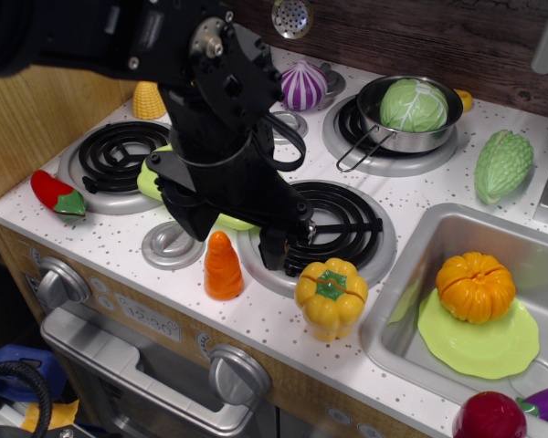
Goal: Put carrot on cutting board
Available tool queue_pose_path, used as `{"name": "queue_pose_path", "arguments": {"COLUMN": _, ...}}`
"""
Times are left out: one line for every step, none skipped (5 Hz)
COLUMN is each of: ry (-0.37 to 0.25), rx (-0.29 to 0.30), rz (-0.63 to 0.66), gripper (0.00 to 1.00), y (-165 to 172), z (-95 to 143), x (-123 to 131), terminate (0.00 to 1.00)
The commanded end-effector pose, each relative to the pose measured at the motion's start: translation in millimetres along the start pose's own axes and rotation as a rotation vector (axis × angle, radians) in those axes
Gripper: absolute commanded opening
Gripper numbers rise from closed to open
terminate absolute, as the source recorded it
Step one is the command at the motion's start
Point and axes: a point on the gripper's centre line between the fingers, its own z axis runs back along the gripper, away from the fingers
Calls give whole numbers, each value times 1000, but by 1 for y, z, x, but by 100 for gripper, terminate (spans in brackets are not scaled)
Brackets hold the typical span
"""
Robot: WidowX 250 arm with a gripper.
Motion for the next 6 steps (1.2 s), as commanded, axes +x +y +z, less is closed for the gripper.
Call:
{"name": "queue_pose_path", "arguments": {"ry": 0, "rx": 0, "rz": 0, "gripper": 100, "y": 0, "z": 0, "x": 0, "terminate": 0}}
{"name": "queue_pose_path", "arguments": {"ry": -15, "rx": -19, "rz": -32, "gripper": 100, "y": 10, "z": -2, "x": 7, "terminate": 0}}
{"name": "queue_pose_path", "arguments": {"ry": -44, "rx": -24, "rz": -63, "gripper": 100, "y": 15, "z": -9, "x": 17, "terminate": 0}}
{"name": "queue_pose_path", "arguments": {"ry": -47, "rx": -55, "rz": -91, "gripper": 100, "y": 28, "z": -17, "x": 26, "terminate": 0}}
{"name": "queue_pose_path", "arguments": {"ry": -62, "rx": -83, "rz": -94, "gripper": 100, "y": 33, "z": -26, "x": 27, "terminate": 0}}
{"name": "queue_pose_path", "arguments": {"ry": -88, "rx": -118, "rz": -92, "gripper": 100, "y": 37, "z": -37, "x": 25, "terminate": 0}}
